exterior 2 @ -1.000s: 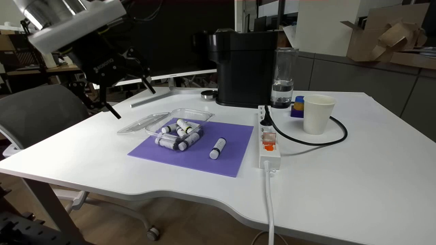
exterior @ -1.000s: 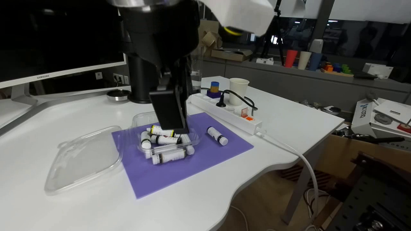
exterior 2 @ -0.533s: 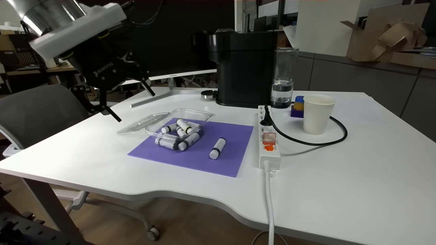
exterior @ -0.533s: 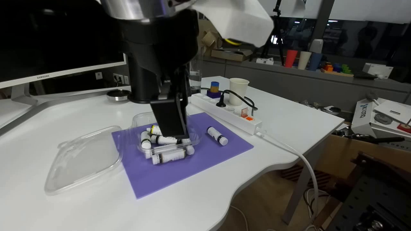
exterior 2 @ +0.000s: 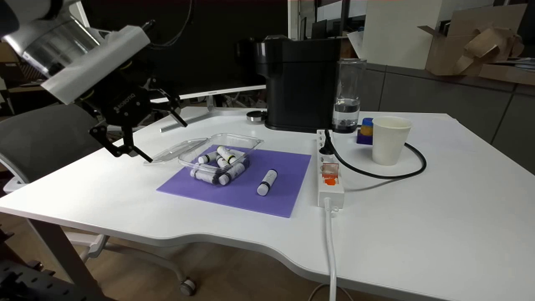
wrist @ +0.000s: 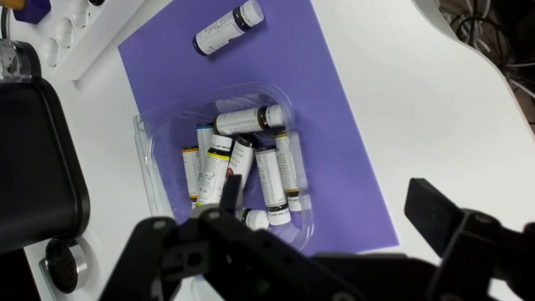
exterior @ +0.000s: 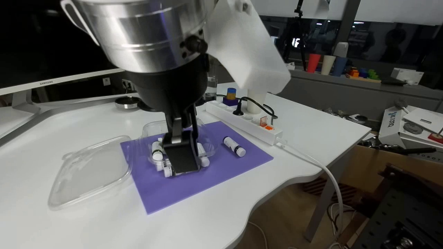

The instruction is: Close the lid

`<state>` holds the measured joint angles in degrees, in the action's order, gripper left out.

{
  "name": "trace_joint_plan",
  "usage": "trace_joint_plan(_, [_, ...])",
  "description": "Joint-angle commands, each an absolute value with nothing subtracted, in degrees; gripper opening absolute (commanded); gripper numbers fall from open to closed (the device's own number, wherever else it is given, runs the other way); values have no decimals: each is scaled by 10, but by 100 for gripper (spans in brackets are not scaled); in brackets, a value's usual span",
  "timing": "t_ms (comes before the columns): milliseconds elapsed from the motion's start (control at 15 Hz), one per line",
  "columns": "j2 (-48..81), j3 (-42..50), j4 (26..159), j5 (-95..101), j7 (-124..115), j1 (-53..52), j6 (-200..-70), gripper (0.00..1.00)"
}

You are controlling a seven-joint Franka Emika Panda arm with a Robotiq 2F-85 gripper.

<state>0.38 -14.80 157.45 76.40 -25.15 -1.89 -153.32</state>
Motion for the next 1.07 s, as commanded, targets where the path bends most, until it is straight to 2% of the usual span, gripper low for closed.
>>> trace_joint_plan(0, [80, -149, 1525, 855, -341, -23, -1525, 100])
trace_joint_plan(333, [180, -147, 1454, 923, -399, -32, -1515, 100])
trace_joint_plan(400, [139, -148, 1489, 896, -361, -25, -1524, 100])
trace_joint_plan(733, [182, -148, 1457, 904, -370, -27, -1522, 100])
trace_joint_plan(1000, [201, -154, 1421, 985, -427, -52, -1496, 100])
